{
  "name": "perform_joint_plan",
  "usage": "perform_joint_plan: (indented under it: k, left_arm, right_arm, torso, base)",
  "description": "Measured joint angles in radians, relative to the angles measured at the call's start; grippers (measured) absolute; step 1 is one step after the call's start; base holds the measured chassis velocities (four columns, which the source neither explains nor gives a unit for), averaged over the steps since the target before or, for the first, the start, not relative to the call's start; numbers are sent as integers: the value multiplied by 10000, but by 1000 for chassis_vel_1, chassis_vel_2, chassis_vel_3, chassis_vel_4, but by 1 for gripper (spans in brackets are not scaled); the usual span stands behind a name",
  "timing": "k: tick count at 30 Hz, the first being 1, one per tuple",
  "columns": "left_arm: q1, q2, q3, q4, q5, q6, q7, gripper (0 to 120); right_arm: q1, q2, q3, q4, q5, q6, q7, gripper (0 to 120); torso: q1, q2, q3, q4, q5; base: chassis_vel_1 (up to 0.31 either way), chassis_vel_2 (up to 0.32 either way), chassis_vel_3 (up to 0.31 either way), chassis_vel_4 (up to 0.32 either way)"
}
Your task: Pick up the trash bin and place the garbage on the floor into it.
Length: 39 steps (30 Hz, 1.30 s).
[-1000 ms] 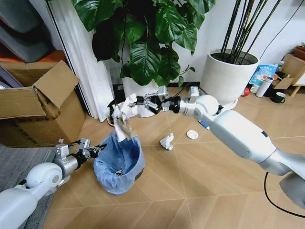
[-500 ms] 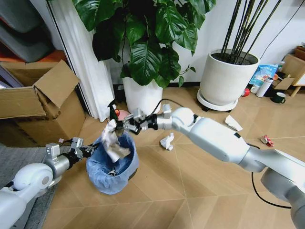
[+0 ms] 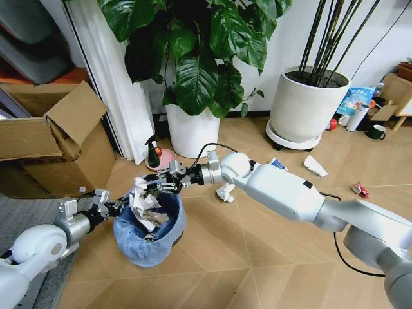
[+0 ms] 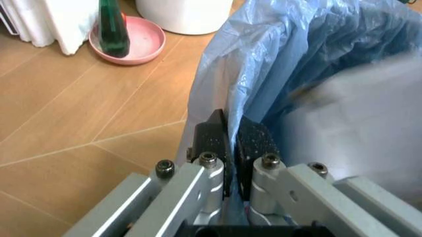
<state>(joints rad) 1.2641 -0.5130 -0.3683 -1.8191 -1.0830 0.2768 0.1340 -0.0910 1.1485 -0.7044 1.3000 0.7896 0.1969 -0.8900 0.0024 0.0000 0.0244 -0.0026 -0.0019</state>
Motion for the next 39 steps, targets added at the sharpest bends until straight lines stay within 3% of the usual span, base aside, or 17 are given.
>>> perform_joint_plan:
  k: [8, 10, 16, 17, 26, 28, 35, 37, 39]
  left_arm:
    - [-113, 4, -1, 10, -39, 0, -7, 0]
    - [-11, -36, -117, -1, -33, 0, -24, 0]
    - [258, -226, -462, -144, 117, 0, -40, 0]
    - [345, -324, -639, -233, 172, -2, -46, 0]
    - [556, -595, -1239, -601, 234, -9, -83, 0]
    - [586, -733, -1367, -674, 296, -11, -130, 0]
    - [644, -970, -1426, -675, 494, -14, -236, 0]
    - [665, -1011, -1418, -675, 512, -16, -295, 0]
    - [693, -1016, -1385, -697, 516, -16, -342, 0]
  right_arm:
    - [71, -340, -161, 33, -3, 8, -157, 67]
    - [-102, -308, 262, -73, -32, 8, -35, 78]
    - [-688, -368, 1620, -808, -259, 12, 766, 93]
    - [-1075, -534, 2233, -1130, -385, 11, 1195, 98]
    - [-3644, -1655, 4342, -959, -361, -83, 3262, 100]
    - [-4684, -1952, 5308, -482, -286, -314, 3857, 100]
    - [-6403, -2100, 7091, -120, -627, -567, 4874, 100]
    - [-7441, -1897, 7908, -58, -717, -724, 5475, 100]
    - [-7992, -1669, 8277, -8, -871, -709, 5923, 100]
  torso:
    - [0, 0, 0, -3, 1]
    - [0, 0, 0, 1, 2]
    - [0, 0, 0, 6, 0]
    - [0, 0, 0, 5, 2]
    - [0, 0, 0, -11, 10]
    - [-1, 0, -1, -5, 0]
    - [-1, 1, -1, 4, -5]
    - [0, 0, -1, -3, 8]
    - [-1, 0, 0, -3, -5]
  base:
    - [0, 0, 0, 0]
    - [0, 0, 0, 0]
    - [0, 0, 0, 0]
    - [0, 0, 0, 0]
    - [0, 0, 0, 0]
    - [0, 0, 0, 0]
    - [0, 0, 0, 0]
    - [0, 0, 0, 0]
    - [0, 0, 0, 0]
